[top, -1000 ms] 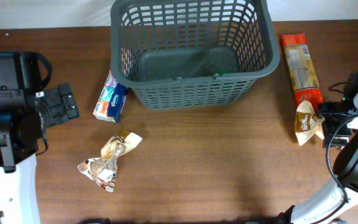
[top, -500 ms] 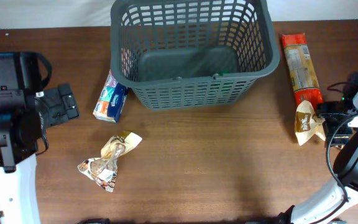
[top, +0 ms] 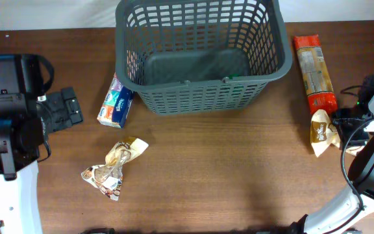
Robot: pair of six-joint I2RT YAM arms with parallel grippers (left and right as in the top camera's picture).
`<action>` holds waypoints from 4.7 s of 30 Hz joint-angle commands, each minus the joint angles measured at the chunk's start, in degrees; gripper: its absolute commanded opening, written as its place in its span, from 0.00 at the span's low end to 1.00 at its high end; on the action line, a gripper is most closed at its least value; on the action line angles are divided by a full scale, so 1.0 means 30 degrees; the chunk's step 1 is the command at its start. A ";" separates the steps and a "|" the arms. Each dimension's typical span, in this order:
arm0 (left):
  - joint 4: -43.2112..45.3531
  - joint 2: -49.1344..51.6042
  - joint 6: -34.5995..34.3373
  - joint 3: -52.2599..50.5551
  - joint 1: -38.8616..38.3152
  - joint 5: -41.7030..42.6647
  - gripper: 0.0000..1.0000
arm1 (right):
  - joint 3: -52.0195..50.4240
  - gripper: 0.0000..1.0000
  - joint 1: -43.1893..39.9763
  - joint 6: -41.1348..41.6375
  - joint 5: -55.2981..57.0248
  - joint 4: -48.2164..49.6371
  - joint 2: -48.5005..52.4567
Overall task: Pack container
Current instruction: 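Grasp the clear white rice bag with the right gripper, then lift the rice bag and carry it over the basket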
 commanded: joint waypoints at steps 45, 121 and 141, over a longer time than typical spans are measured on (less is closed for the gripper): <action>0.0036 0.0066 -0.0182 0.0058 0.0080 0.0160 0.99 | 1.6007 0.32 0.2011 -0.9275 0.1078 -0.6601 -0.4226; -0.0073 0.0066 -0.0189 0.0058 0.0080 0.0153 0.99 | 2.0400 0.04 0.4903 -1.5169 -0.4393 -0.5537 -0.2091; -0.0539 0.0066 -0.0182 0.0058 0.0080 0.0153 0.99 | 2.5478 0.04 1.7231 -2.0079 -0.0350 -0.5042 0.4036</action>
